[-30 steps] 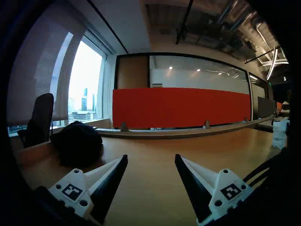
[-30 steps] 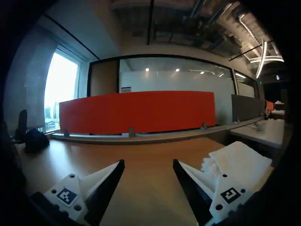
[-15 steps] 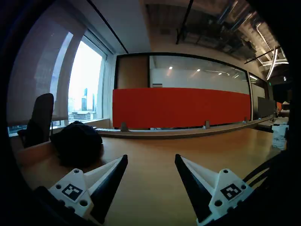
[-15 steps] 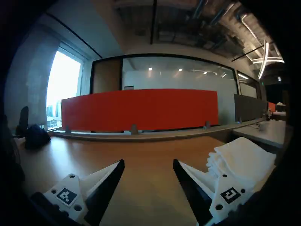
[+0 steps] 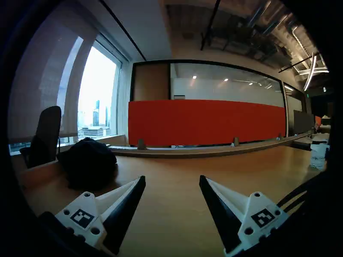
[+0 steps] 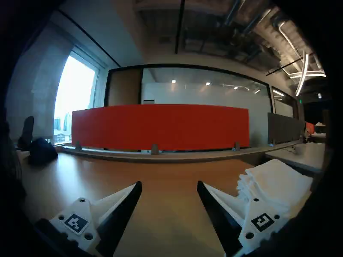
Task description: Fold towel
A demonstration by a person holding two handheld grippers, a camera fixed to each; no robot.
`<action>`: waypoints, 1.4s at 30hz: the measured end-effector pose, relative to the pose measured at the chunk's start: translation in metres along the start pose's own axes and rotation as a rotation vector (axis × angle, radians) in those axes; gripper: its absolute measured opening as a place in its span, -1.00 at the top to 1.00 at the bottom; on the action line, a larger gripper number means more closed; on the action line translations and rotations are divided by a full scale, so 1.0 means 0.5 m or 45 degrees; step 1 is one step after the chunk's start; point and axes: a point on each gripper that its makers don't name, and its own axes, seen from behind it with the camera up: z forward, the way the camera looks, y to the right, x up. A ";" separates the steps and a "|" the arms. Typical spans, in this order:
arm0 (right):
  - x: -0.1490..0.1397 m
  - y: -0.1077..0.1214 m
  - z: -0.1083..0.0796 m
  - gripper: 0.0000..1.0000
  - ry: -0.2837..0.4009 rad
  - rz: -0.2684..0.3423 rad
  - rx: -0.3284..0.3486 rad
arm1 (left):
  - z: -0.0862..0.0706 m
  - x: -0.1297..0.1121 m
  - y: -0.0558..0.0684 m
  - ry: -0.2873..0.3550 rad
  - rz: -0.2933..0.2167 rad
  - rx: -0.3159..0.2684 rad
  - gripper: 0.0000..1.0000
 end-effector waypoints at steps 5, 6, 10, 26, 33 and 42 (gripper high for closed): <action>0.003 -0.004 -0.003 -1.00 0.004 0.000 0.002 | 0.000 0.000 0.001 0.000 0.000 0.000 -0.86; 0.004 -0.005 -0.003 -1.00 0.005 0.000 0.003 | 0.000 -0.001 0.001 0.000 0.000 0.000 -0.86; 0.005 -0.007 -0.004 -1.00 0.006 0.000 0.007 | 0.000 0.000 0.001 0.000 0.000 0.000 -0.86; 0.006 -0.006 -0.006 -1.00 0.006 0.002 0.007 | -0.001 0.001 -0.001 0.000 0.000 0.000 -0.86; 0.006 -0.005 -0.006 -1.00 0.005 0.002 0.007 | -0.001 0.000 -0.001 0.000 0.000 0.000 -0.85; 0.005 -0.006 -0.006 -1.00 0.006 0.002 0.008 | -0.001 0.001 -0.001 0.000 0.000 0.000 -0.85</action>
